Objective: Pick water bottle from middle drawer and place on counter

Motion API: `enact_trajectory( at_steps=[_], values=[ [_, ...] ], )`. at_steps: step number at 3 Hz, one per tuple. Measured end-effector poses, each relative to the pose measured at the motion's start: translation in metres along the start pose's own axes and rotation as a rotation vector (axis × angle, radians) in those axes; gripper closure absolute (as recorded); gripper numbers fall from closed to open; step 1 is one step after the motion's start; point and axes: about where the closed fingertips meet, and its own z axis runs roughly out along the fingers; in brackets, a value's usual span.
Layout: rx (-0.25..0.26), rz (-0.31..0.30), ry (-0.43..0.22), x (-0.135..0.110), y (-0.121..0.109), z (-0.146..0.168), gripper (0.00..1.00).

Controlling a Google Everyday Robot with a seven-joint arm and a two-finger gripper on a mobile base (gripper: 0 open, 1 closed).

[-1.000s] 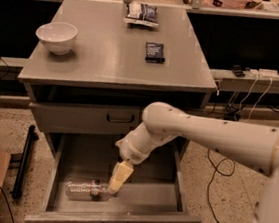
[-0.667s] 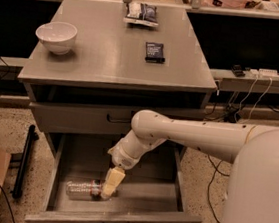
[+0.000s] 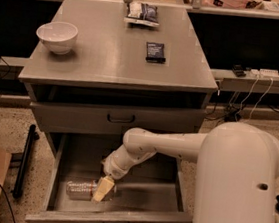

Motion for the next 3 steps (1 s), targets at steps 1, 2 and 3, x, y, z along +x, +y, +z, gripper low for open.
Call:
enact_trajectory(
  at_steps=[1,2,3],
  values=[
    [-0.016,0.043,-0.047,0.016,-0.016,0.041,0.00],
    [-0.022,0.086,-0.080,0.030,-0.029,0.072,0.03],
    [-0.023,0.087,-0.080,0.028,-0.027,0.069,0.26]
  ],
)
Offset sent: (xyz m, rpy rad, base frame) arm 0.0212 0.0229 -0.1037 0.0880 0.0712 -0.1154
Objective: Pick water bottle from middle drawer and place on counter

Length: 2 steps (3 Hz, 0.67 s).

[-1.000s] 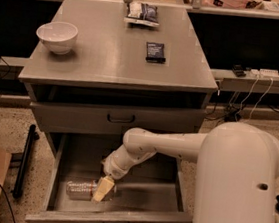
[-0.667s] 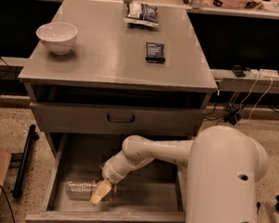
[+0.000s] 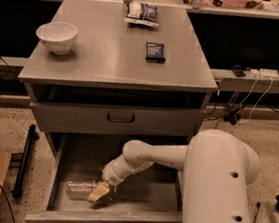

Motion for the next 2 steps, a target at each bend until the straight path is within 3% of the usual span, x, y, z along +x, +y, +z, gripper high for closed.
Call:
enact_trajectory(
  at_steps=[2],
  values=[
    [0.044,0.023,-0.025,-0.005,0.047,-0.010,0.72]
  ],
)
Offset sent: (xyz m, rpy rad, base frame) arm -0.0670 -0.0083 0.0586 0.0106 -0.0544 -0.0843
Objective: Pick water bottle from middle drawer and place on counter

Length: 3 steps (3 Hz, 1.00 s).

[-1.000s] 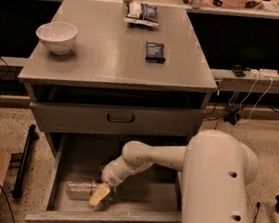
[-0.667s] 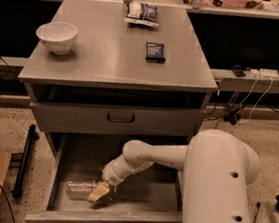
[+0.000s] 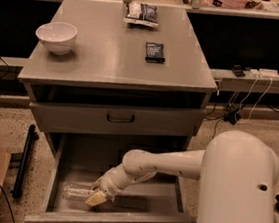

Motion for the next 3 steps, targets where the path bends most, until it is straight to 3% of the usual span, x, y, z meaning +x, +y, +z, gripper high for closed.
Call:
enact_trajectory(
  at_steps=[1,2,3],
  values=[
    [0.028,-0.008,0.008,-0.008,0.021,-0.024,0.95],
    [0.051,-0.038,-0.009,-0.026,0.032,-0.068,1.00],
    [0.058,-0.106,-0.093,-0.057,0.041,-0.127,1.00]
  ],
)
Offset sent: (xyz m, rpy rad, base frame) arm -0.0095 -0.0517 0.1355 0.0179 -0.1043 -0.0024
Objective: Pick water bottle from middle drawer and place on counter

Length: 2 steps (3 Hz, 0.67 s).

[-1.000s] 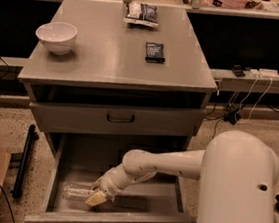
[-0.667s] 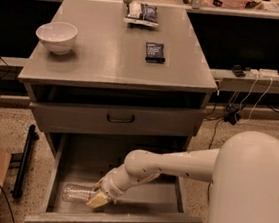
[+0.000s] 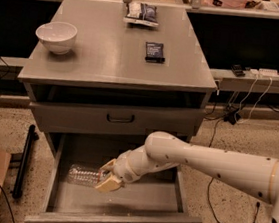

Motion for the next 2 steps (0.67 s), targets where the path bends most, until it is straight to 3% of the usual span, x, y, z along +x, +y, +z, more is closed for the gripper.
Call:
enact_trajectory(
  at_steps=[1,2],
  values=[
    [0.037,-0.129,-0.107,-0.042,0.001,-0.078,1.00],
    [0.093,-0.265,-0.154,-0.081,-0.001,-0.151,1.00]
  ],
)
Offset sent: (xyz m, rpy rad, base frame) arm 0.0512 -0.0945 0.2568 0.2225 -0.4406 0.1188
